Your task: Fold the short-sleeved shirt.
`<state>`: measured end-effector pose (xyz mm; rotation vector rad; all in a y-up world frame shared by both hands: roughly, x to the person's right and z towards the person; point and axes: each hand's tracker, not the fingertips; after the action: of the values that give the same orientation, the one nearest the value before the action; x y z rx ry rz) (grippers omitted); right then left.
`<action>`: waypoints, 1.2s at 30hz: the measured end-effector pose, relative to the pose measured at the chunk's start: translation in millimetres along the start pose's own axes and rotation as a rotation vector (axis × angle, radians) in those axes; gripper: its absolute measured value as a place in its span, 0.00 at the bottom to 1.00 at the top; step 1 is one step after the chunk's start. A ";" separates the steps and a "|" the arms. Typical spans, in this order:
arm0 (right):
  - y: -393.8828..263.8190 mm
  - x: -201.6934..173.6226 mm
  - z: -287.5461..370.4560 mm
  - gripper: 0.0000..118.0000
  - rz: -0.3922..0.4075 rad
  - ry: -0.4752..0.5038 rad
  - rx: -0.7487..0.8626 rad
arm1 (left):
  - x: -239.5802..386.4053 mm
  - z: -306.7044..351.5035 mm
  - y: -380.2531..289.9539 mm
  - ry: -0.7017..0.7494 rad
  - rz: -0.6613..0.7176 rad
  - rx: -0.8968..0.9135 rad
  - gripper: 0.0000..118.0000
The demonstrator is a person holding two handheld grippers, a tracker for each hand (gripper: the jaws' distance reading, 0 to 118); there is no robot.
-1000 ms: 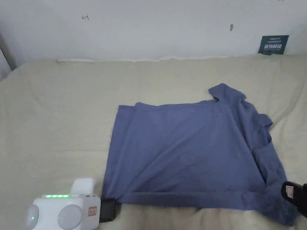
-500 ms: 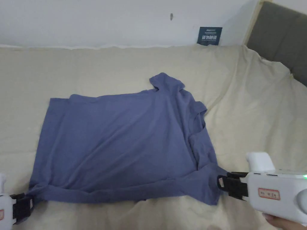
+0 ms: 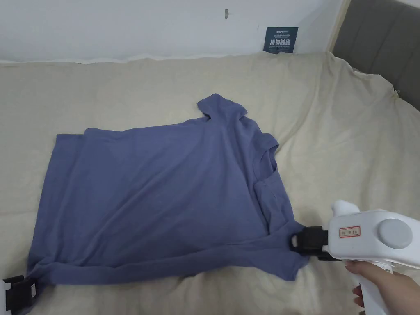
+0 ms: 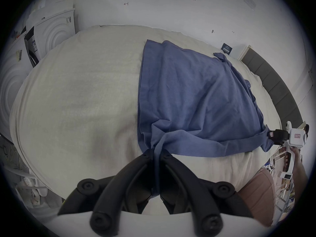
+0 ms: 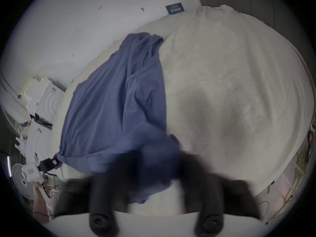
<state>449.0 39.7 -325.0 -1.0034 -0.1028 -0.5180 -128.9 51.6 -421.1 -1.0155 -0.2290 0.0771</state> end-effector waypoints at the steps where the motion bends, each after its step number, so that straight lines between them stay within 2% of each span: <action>1: -2.4 -0.9 -1.7 0.06 0.021 -0.012 -0.009 | -0.6 -0.1 -0.7 0.005 0.001 0.000 0.07; 4: -2.5 -0.8 6.8 0.06 0.056 0.011 0.011 | -0.7 0.3 -1.1 0.000 0.017 -0.006 0.07; 8: -6.0 4.6 32.1 0.06 0.030 0.083 0.041 | 2.0 5.9 -1.1 -0.003 0.005 -0.004 0.07; 13: -18.9 3.2 69.5 0.06 0.045 0.106 0.101 | 2.8 23.9 -0.5 -0.037 0.010 0.036 0.07; 18: -14.2 -19.4 97.6 0.06 0.114 0.062 0.183 | 6.5 37.5 18.7 -0.072 -0.011 0.037 0.07; 22: 33.6 -36.6 98.2 0.06 0.207 0.013 0.170 | 5.7 27.7 58.8 -0.095 -0.027 -0.064 0.07; 26: 96.9 -58.6 71.2 0.06 0.263 -0.045 0.095 | 6.9 7.8 110.1 -0.082 -0.058 -0.089 0.07; 30: 164.2 -86.1 19.7 0.06 0.400 -0.143 -0.002 | 11.0 -33.6 159.3 -0.075 -0.101 -0.160 0.07; 36: 228.5 -122.2 -58.8 0.06 0.484 -0.201 -0.088 | 11.1 -90.8 204.6 -0.046 -0.120 -0.220 0.07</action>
<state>438.4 133.8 -573.3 -1.1202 -0.0140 0.0214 -89.0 85.7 -639.0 -1.2167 -0.3456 -0.0346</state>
